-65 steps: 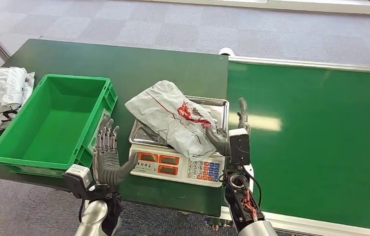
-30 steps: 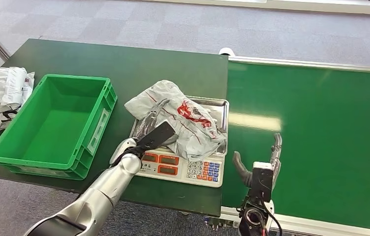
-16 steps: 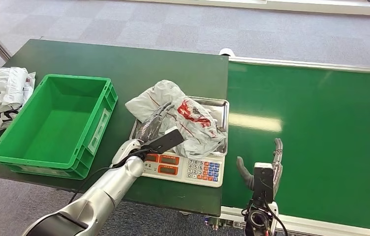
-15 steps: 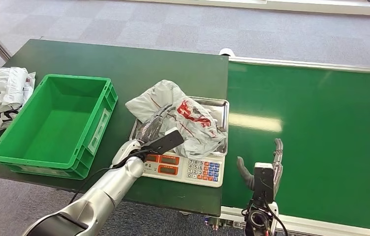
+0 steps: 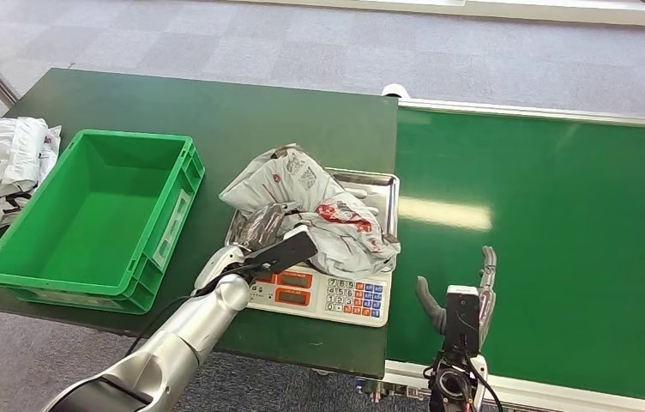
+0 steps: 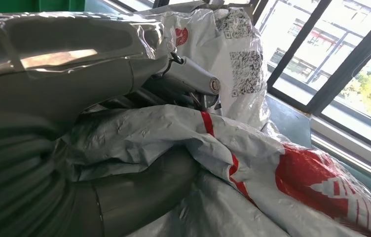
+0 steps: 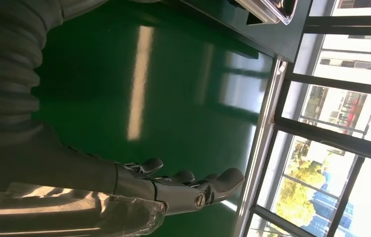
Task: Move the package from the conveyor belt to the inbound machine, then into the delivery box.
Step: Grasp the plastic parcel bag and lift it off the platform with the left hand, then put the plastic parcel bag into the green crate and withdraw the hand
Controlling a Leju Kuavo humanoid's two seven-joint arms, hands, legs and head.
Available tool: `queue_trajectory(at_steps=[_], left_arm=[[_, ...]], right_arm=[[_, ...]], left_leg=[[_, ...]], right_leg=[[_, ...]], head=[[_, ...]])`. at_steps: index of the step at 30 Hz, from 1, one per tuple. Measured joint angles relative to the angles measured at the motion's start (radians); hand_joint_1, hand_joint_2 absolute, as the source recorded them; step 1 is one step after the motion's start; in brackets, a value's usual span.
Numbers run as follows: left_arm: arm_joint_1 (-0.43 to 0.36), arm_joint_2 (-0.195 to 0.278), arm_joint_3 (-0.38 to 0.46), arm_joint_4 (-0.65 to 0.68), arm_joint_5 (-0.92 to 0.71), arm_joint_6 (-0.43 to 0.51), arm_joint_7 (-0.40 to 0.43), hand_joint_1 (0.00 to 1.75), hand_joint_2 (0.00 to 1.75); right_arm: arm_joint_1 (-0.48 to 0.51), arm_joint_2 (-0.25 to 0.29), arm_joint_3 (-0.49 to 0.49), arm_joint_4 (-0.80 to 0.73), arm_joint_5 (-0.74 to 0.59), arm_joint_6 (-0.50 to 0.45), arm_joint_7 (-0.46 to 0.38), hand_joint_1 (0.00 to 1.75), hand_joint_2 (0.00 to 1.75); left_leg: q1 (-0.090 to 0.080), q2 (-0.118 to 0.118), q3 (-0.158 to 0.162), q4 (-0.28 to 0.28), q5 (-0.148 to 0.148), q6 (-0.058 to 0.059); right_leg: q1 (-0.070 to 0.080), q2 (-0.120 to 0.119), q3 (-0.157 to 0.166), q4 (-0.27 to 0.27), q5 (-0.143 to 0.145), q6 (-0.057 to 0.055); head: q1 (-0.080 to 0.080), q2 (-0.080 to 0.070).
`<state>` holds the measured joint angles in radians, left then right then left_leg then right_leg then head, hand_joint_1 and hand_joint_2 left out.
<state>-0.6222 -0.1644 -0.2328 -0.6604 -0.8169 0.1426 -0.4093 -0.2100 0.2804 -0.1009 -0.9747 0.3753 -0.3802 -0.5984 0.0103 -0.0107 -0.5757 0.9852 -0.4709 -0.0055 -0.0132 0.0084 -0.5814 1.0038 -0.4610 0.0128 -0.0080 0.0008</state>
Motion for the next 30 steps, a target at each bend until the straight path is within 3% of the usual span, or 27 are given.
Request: queue_trajectory(at_steps=[4, 7, 10, 16, 23, 26, 30], left_arm=[[0.003, 0.0, 0.0, -0.003, 0.004, 0.016, -0.019, 1.75, 1.75], [0.027, -0.001, 0.001, -0.039, 0.013, 0.107, -0.097, 1.75, 1.75], [0.072, 0.0, 0.006, -0.136, 0.024, 0.222, -0.169, 1.75, 1.75], [0.164, 0.018, 0.051, -0.358, 0.033, 0.411, -0.216, 1.75, 1.75], [0.224, 0.055, 0.128, -0.506, 0.007, 0.495, -0.23, 1.75, 1.75], [0.248, 0.055, 0.197, -0.563, -0.096, 0.509, -0.244, 1.75, 1.75], [0.253, 0.048, 0.403, -0.619, -0.298, 0.509, -0.206, 1.75, 1.75]], right_arm=[[0.0, 0.0, -0.005, 0.0, 0.0, 0.001, 0.0, 0.0, 1.75], [0.001, 0.002, -0.01, 0.0, 0.002, 0.006, 0.0, 0.0, 1.75], [0.001, 0.005, -0.014, 0.0, 0.001, 0.01, 0.0, 0.0, 1.75], [0.014, 0.005, -0.019, -0.008, -0.007, -0.001, 0.0, 0.0, 1.75], [0.02, 0.005, -0.027, -0.014, -0.01, 0.0, -0.005, 0.0, 1.75], [0.02, 0.005, -0.029, -0.014, -0.009, -0.005, -0.006, 0.0, 1.75], [0.028, 0.005, -0.03, -0.024, -0.009, -0.009, -0.006, 0.0, 1.75]], left_leg=[[0.0, 0.0, 0.0, 0.0, 0.0, 0.0], [0.0, 0.0, 0.0, 0.0, 0.0, 0.0], [0.0, 0.0, -0.001, 0.0, 0.0, 0.0], [0.0, 0.0, -0.001, 0.0, 0.0, 0.0], [0.0, 0.0, -0.001, 0.0, 0.0, 0.0], [0.0, 0.001, -0.001, 0.0, 0.0, 0.0], [0.0, 0.001, -0.001, 0.0, 0.0, 0.0]], right_leg=[[0.0, 0.0, 0.0, 0.0, 0.0, 0.0], [0.0, 0.0, 0.0, 0.0, 0.0, 0.0], [0.0, 0.0, -0.001, 0.0, 0.0, 0.0], [0.0, 0.0, -0.002, 0.0, 0.0, 0.0], [0.0, 0.0, -0.001, 0.0, 0.0, 0.0], [0.0, 0.001, -0.001, 0.0, 0.0, 0.0], [0.0, 0.001, -0.002, 0.0, 0.0, 0.0]], head=[[0.0, 0.0], [0.0, 0.0], [0.0, 0.0], [0.0, 0.0], [0.0, 0.0], [0.0, 0.0], [0.0, 0.0]])
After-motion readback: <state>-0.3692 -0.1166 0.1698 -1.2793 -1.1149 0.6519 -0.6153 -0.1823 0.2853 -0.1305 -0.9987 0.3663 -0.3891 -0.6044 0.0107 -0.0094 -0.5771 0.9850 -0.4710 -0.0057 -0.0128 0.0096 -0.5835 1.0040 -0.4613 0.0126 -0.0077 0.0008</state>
